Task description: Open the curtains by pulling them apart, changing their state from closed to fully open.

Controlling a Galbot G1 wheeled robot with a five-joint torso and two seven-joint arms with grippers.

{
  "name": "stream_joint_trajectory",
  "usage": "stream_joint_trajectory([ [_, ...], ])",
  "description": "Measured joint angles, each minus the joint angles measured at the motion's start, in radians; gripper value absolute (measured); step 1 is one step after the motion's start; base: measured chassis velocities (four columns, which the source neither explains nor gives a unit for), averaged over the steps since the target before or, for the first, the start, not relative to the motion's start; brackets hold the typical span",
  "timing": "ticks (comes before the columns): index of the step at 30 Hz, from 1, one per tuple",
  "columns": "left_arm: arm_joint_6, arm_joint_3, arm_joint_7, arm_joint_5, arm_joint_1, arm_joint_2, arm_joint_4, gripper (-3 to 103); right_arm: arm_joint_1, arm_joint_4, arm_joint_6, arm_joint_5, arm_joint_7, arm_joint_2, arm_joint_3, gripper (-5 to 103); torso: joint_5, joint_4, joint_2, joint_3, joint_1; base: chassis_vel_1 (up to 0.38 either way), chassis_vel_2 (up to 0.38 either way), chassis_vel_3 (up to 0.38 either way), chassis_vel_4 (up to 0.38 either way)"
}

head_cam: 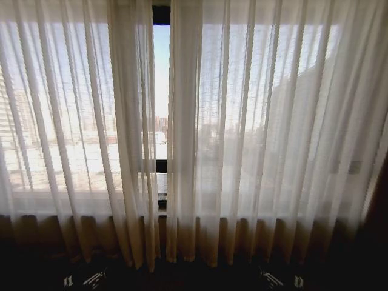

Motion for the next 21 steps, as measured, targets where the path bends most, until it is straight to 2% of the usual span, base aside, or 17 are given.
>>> stream_joint_trajectory([
  [21, -0.002, 0.003, 0.007, 0.006, 0.002, -0.010, -0.001, 100, 0.004, -0.014, 0.012, -0.037, -0.030, 0.021, -0.011, 100, 0.0000, 0.0000, 0.000, 0.000, 0.000, 0.000, 0.000, 0.000, 0.000],
])
